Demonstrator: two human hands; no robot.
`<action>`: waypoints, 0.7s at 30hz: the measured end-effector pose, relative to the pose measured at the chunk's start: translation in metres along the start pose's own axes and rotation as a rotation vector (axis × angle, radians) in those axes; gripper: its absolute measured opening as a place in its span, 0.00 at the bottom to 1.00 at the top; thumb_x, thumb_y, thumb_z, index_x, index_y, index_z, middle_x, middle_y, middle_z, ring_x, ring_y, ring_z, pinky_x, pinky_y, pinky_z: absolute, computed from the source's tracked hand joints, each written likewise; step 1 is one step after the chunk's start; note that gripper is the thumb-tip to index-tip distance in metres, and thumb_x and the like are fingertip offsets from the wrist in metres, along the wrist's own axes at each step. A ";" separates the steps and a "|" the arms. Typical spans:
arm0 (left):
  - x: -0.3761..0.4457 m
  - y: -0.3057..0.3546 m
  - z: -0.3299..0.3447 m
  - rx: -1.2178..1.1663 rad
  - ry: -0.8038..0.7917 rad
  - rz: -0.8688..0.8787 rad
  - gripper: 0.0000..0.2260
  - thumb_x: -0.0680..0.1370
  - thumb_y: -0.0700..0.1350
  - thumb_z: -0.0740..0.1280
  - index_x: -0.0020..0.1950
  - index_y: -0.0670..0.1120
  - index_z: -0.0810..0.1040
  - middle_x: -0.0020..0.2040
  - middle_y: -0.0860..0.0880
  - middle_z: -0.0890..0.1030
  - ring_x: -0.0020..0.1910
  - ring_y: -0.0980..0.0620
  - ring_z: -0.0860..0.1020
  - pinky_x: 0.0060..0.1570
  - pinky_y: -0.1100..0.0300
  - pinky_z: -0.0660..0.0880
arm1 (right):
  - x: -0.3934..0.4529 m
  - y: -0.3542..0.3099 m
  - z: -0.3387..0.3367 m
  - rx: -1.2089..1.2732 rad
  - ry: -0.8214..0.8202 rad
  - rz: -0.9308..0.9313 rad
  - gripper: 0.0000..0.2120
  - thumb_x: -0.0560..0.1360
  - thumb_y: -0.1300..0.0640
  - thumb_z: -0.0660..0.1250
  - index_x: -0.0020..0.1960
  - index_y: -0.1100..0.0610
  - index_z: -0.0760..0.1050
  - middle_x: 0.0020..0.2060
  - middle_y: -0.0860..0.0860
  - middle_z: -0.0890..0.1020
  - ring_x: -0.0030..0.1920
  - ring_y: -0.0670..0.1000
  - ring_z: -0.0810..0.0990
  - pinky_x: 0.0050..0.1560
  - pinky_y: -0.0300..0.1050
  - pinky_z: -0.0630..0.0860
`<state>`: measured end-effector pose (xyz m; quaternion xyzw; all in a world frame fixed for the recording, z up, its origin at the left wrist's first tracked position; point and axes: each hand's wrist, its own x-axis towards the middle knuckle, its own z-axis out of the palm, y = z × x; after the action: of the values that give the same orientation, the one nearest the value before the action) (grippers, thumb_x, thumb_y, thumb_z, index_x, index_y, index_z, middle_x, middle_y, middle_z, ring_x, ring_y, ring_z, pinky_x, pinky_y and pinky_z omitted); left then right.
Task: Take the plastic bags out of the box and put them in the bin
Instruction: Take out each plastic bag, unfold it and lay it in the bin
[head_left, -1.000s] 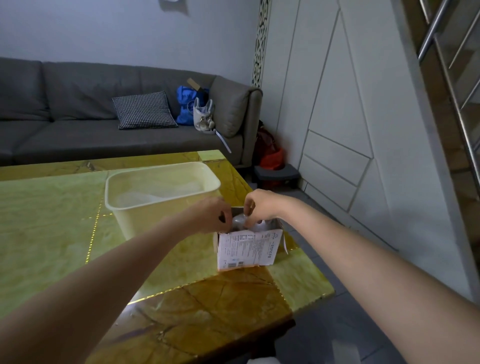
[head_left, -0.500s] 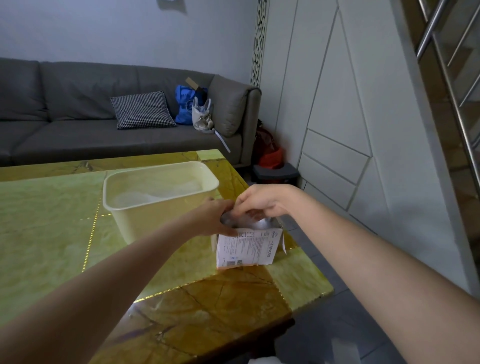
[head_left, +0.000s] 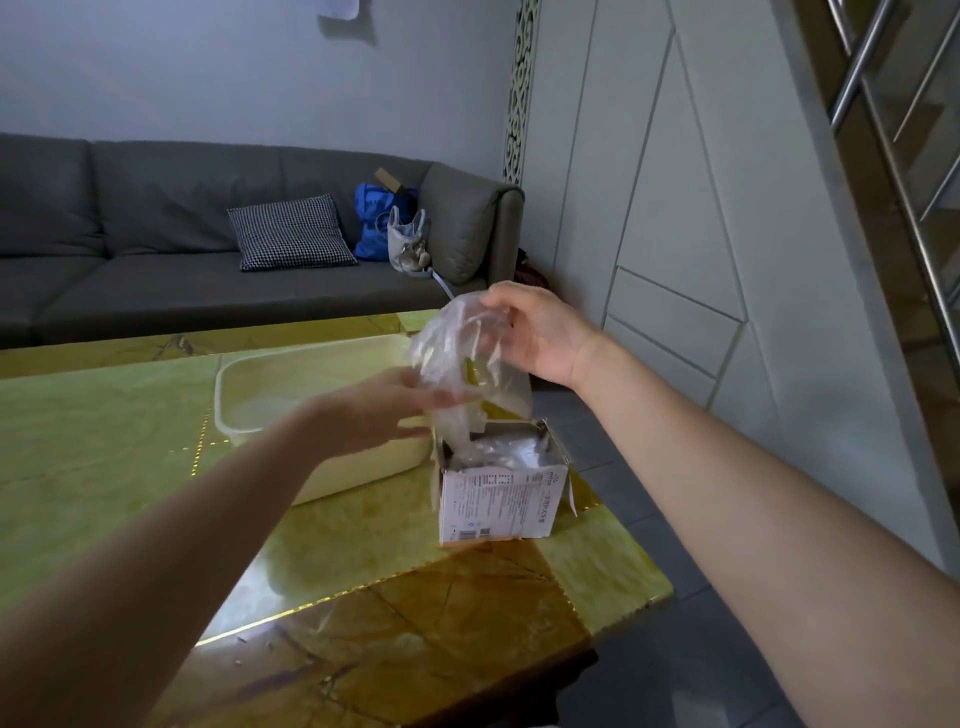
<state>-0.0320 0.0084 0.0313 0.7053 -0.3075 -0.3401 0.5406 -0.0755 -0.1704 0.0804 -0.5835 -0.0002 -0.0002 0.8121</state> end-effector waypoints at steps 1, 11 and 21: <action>-0.003 0.002 -0.006 -0.120 0.030 0.016 0.21 0.68 0.52 0.69 0.57 0.43 0.75 0.50 0.49 0.82 0.50 0.54 0.81 0.51 0.60 0.75 | 0.000 0.003 -0.002 0.016 0.078 -0.030 0.13 0.77 0.67 0.61 0.35 0.59 0.75 0.33 0.54 0.80 0.30 0.49 0.79 0.30 0.39 0.75; -0.006 0.016 -0.023 -0.224 0.674 0.180 0.04 0.79 0.42 0.62 0.49 0.42 0.75 0.41 0.47 0.80 0.39 0.54 0.79 0.41 0.63 0.76 | -0.012 0.017 -0.014 -0.202 0.185 0.047 0.19 0.73 0.73 0.65 0.60 0.59 0.71 0.44 0.55 0.78 0.36 0.48 0.79 0.35 0.38 0.77; -0.022 0.044 -0.026 0.150 0.512 0.229 0.06 0.77 0.48 0.65 0.44 0.50 0.80 0.34 0.48 0.74 0.30 0.55 0.69 0.29 0.64 0.70 | -0.001 0.022 0.001 -0.191 -0.102 0.277 0.37 0.61 0.45 0.75 0.64 0.59 0.70 0.53 0.60 0.78 0.45 0.53 0.78 0.52 0.46 0.76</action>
<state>-0.0265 0.0299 0.0821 0.7670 -0.2630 -0.0641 0.5817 -0.0766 -0.1620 0.0599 -0.6516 0.0390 0.1415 0.7442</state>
